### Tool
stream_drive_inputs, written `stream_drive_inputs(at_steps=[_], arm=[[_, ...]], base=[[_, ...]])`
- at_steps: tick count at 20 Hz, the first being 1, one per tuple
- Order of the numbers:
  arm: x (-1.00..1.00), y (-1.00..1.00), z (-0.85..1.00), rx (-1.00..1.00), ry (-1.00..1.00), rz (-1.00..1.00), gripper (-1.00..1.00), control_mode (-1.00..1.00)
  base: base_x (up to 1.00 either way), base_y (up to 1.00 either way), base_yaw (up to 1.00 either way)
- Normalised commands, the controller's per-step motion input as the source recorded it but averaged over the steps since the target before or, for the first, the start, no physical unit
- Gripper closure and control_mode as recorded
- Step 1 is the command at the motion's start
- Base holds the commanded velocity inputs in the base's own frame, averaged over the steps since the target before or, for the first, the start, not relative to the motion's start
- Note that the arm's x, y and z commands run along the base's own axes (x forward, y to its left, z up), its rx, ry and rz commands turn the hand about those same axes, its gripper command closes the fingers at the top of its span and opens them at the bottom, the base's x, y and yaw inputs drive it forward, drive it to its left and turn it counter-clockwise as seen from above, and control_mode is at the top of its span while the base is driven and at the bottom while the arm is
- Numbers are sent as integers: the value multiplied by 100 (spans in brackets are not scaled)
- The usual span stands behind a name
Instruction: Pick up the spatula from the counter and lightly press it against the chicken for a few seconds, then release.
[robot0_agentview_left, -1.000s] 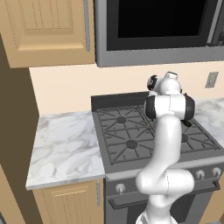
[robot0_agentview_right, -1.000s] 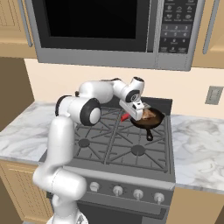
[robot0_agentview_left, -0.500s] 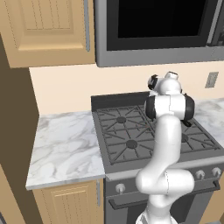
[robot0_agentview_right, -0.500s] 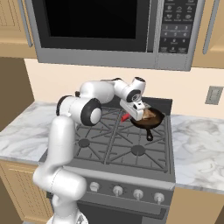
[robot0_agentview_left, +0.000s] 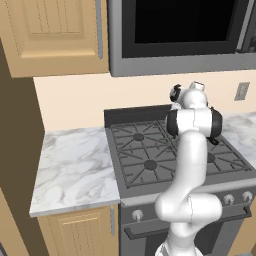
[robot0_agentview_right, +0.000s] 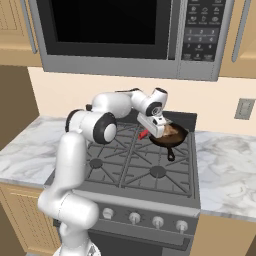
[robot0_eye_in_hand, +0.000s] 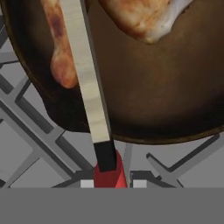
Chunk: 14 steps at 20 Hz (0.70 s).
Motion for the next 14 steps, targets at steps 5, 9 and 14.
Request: stream_drive_inputs(at_steps=[5,9,14], arm=[[-5,0,-10,3,4,0,100,-100],[-7,0,-9,3,4,0,100,-100],[-9,0,-9,2,3,0,100,-100]], base=[[0,0,0],[0,0,0],[0,0,0]])
